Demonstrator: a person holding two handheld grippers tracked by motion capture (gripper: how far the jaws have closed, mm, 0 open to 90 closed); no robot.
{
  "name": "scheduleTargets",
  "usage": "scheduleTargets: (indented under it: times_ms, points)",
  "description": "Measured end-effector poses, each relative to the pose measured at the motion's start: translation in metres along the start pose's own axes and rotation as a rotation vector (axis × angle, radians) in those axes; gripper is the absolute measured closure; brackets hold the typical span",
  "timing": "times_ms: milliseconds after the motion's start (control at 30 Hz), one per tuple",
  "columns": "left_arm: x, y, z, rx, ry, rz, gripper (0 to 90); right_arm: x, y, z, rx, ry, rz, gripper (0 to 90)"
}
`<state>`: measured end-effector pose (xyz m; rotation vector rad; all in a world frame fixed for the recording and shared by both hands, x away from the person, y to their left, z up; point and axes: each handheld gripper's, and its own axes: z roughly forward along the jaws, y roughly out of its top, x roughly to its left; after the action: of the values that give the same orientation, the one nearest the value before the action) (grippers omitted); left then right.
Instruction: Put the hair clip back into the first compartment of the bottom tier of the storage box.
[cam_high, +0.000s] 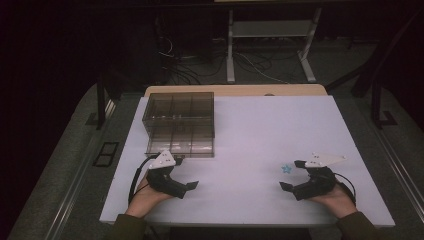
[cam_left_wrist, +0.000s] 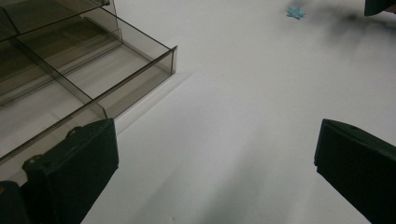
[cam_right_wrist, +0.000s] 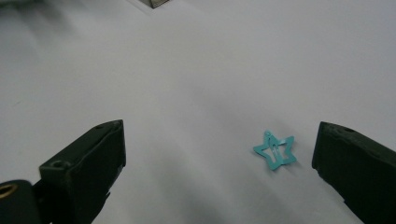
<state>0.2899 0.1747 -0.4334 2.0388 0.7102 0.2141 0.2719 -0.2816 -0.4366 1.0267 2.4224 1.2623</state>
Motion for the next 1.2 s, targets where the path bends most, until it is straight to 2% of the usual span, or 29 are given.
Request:
scheduleTargets:
  times_ms: [267,700,767,967,1033,1133,1167,1200]
  points:
    - [-0.001,-0.001,0.000,0.000,-0.004,0.003,0.0,-0.002,0.000,0.000,0.001,0.004,0.006,2.2]
    - [0.000,-0.001,0.001,-0.003,-0.018,0.003,0.0,-0.011,0.007,-0.003,0.006,-0.020,0.030,2.2]
    - [-0.001,0.000,0.001,-0.004,-0.019,0.001,0.0,-0.011,0.009,-0.002,0.014,-0.032,0.020,2.2]
    - [-0.001,0.000,0.001,-0.013,-0.023,-0.009,0.0,-0.014,0.011,-0.001,0.022,-0.019,0.033,2.2]
    - [-0.001,0.000,0.001,-0.018,-0.022,-0.013,0.0,-0.016,0.012,0.000,0.027,-0.020,0.035,6.1]
    - [-0.001,0.000,0.001,-0.016,-0.022,-0.011,0.0,-0.020,0.014,0.001,0.032,-0.020,0.041,6.3]
    - [-0.001,0.000,0.000,-0.016,-0.022,-0.011,0.0,-0.021,0.014,0.002,0.035,-0.023,0.043,7.9]
    - [-0.001,0.000,0.000,-0.017,-0.022,-0.012,0.0,-0.022,0.015,0.002,0.036,-0.021,0.046,13.4]
